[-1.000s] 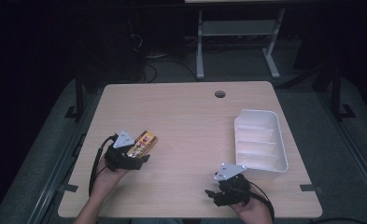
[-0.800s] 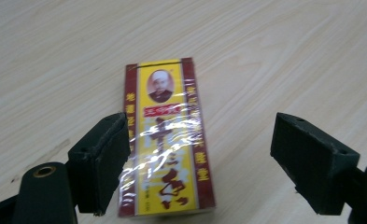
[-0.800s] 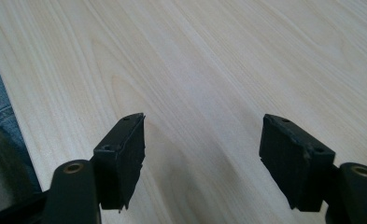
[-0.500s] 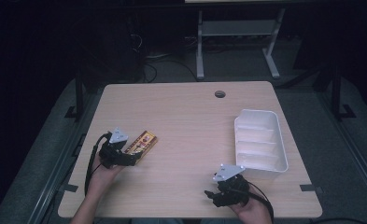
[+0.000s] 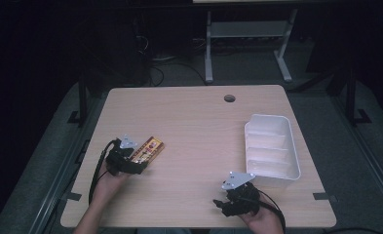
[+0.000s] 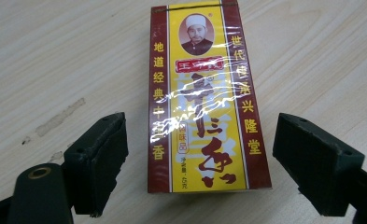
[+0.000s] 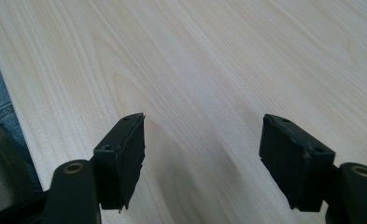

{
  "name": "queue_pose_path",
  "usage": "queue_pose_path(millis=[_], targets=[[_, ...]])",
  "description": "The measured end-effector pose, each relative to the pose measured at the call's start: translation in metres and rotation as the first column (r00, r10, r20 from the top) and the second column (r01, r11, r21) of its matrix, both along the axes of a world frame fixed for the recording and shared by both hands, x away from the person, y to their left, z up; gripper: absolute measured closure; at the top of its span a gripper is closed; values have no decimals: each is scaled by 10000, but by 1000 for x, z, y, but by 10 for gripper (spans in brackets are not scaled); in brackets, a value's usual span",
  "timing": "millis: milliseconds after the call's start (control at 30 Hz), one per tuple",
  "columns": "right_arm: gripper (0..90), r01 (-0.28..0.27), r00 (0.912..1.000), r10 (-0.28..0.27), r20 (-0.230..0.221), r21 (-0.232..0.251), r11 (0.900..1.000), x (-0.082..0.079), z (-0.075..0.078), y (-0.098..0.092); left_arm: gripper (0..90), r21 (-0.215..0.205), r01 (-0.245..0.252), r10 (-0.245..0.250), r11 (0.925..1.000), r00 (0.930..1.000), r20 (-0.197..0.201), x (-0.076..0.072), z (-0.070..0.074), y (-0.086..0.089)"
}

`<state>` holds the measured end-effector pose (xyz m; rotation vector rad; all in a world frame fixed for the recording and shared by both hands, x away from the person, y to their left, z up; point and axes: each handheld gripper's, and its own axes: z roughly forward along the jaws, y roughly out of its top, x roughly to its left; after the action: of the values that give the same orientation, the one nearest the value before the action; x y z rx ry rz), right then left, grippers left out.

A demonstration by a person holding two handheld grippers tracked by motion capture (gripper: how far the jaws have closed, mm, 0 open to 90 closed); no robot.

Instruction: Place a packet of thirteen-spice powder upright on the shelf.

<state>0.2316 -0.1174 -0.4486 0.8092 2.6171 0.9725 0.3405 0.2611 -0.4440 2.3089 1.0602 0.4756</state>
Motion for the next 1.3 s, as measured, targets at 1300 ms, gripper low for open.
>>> queue_pose_path(millis=[1300], targets=[[305,-59,10000,59,-38,19,10000,0,0,1,330,320,250,-249,9992,9997,-36,-1,7,-7]])
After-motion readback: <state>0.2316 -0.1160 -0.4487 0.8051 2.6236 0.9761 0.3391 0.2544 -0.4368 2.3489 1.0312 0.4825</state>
